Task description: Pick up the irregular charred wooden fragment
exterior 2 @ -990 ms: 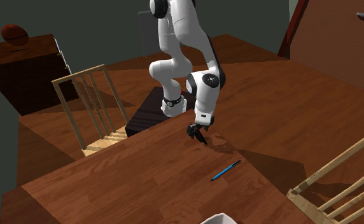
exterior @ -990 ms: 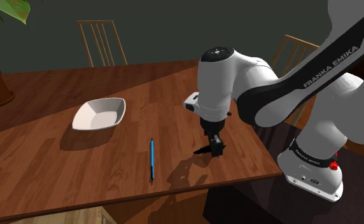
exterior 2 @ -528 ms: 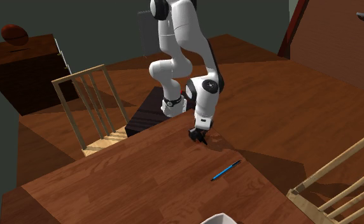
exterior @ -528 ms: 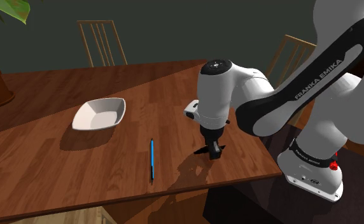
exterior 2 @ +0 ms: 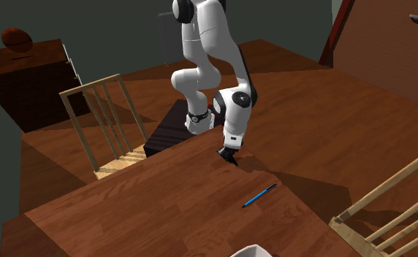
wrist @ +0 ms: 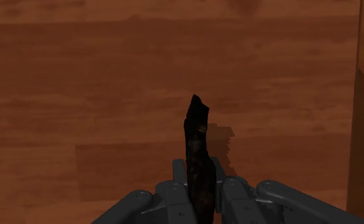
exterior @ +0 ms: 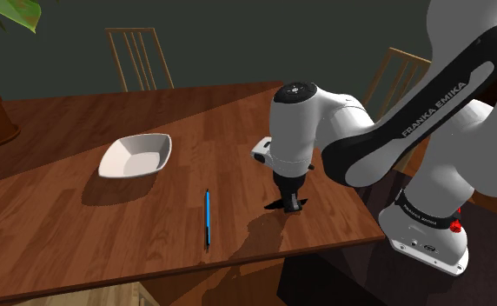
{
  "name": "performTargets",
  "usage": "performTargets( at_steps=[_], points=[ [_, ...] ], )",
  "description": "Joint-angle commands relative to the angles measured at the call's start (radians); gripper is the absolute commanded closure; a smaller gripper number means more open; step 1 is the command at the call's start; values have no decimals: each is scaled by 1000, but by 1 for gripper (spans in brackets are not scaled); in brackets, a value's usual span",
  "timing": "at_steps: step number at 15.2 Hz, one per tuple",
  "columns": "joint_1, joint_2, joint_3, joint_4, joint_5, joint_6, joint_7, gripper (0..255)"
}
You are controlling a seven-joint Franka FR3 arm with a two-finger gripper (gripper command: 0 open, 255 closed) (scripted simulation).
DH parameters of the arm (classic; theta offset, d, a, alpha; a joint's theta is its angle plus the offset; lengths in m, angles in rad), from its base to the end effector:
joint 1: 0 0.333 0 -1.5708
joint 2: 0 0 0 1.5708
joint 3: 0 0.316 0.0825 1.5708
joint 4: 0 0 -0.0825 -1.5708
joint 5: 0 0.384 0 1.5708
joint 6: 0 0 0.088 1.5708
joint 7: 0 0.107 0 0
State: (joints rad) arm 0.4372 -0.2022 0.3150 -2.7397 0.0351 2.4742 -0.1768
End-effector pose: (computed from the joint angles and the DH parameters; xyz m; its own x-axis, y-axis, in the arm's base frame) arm 0.2844 0.2578 0.2740 0.6266 0.7755 -0.0777 0.7789 -0.6264 0.0293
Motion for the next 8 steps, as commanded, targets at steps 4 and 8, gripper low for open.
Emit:
performTargets(
  at_steps=[4,8],
  points=[
    [6,-44,-7,13,15,-56,-14,255],
    [13,-98,-15,31,30,-126,-28,255]
  ],
)
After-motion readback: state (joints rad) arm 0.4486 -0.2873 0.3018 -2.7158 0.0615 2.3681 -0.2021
